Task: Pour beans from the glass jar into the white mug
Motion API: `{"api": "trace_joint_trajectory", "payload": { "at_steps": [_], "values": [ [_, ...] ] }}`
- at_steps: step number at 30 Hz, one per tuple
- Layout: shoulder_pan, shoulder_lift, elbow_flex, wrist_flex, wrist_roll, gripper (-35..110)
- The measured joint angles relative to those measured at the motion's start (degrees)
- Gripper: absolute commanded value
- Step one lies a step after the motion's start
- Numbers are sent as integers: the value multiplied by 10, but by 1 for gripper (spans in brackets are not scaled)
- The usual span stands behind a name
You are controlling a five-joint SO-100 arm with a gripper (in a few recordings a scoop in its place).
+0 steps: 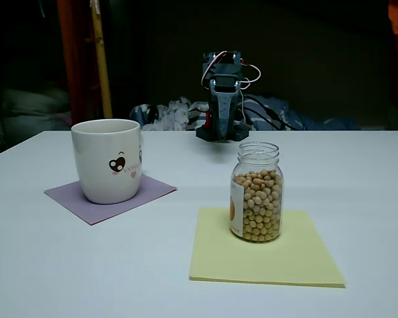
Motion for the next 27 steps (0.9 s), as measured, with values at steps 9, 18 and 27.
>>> {"api": "trace_joint_trajectory", "payload": {
  "at_steps": [9,18,27],
  "values": [
    [-9,0,0,0,-6,4],
    [18,0,-28,39,-107,45],
    [85,-178,-249,4,-366,67]
  ]
}}
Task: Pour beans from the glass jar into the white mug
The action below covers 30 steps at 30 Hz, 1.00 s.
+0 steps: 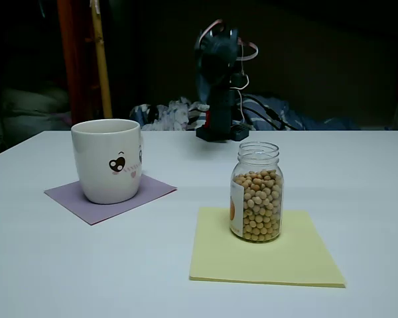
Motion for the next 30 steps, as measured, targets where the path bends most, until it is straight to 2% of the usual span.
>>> {"api": "trace_joint_trajectory", "payload": {
  "at_steps": [5,10,14,19,26,30],
  "values": [
    [-14,-278,-221,-21,-76,70],
    [-39,-453,-339,-105,-147,59],
    [-51,-504,-271,-270,-270,59],
    [-60,-629,-185,-539,-397,61],
    [-78,-913,-191,-890,-461,59],
    [-76,-1052,-247,-992,-464,65]
  ]
}}
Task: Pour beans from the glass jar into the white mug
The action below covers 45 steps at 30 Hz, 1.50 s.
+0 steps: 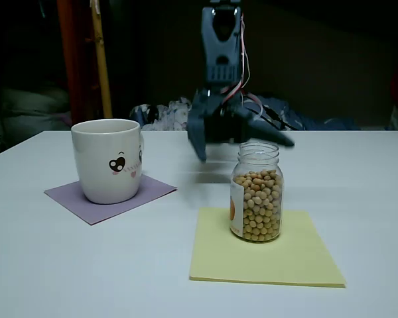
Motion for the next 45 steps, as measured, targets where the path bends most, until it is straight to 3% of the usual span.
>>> {"api": "trace_joint_trajectory", "payload": {
  "at_steps": [12,23,35,45],
  "values": [
    [-10,-210,-185,-33,2,63],
    [-21,-272,-273,-29,2,39],
    [-31,-272,-280,-21,35,28],
    [-30,-157,-171,-20,111,14]
  ]
}}
